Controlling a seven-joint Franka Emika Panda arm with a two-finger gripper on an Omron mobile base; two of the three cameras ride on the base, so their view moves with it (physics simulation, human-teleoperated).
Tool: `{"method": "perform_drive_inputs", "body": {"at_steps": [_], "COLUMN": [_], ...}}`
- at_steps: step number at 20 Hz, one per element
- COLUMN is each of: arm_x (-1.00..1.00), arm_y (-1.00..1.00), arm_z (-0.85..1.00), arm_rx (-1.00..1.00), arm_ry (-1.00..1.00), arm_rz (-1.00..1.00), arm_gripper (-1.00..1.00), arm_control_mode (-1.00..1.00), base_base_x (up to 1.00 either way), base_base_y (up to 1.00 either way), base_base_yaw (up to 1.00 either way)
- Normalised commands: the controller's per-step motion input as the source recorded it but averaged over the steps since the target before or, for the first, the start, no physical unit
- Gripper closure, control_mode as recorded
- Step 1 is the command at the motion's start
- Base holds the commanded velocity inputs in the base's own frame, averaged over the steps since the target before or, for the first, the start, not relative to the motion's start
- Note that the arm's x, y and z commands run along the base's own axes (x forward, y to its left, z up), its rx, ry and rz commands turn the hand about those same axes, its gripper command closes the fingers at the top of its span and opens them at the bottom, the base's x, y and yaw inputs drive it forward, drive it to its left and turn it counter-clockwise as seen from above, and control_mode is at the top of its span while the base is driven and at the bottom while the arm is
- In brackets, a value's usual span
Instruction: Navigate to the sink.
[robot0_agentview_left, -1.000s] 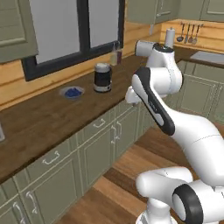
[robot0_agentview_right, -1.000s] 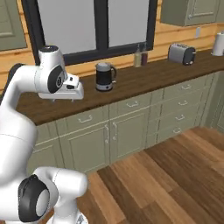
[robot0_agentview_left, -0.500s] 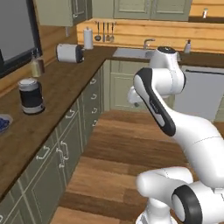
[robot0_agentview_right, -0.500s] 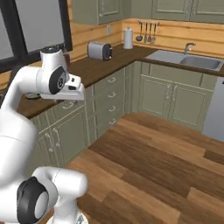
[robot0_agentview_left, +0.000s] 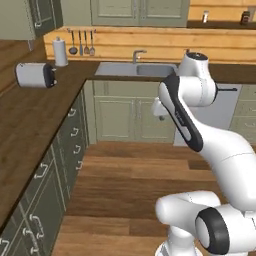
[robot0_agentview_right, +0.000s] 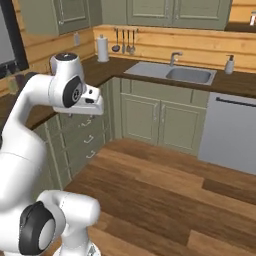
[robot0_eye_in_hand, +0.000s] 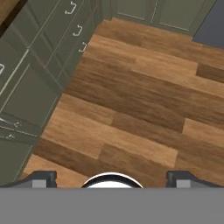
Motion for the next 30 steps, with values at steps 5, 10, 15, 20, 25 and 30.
{"method": "perform_drive_inputs", "body": {"at_steps": [5,10,15,20,25,30], "arm_x": [0.0,0.0,0.0,0.0,0.0,0.0], "arm_y": [0.0,0.0,0.0,0.0,0.0,0.0], "arm_z": [0.0,0.0,0.0,0.0,0.0,0.0], "arm_rx": [0.0,0.0,0.0,0.0,0.0,0.0], "arm_ry": [0.0,0.0,0.0,0.0,0.0,0.0], "arm_rz": [0.0,0.0,0.0,0.0,0.0,0.0], "arm_gripper": [-1.0,-1.0,-1.0,-1.0,-1.0,-1.0], "arm_control_mode": [1.0,1.0,1.0,1.0,1.0,1.0], "base_base_x": [1.0,1.0,1.0,1.0,1.0,1.0], "base_base_y": [0.0,0.0,0.05,0.28,0.27,0.29], "base_base_yaw": [-0.19,-0.2,-0.25,-0.23,-0.16,-0.16]}}
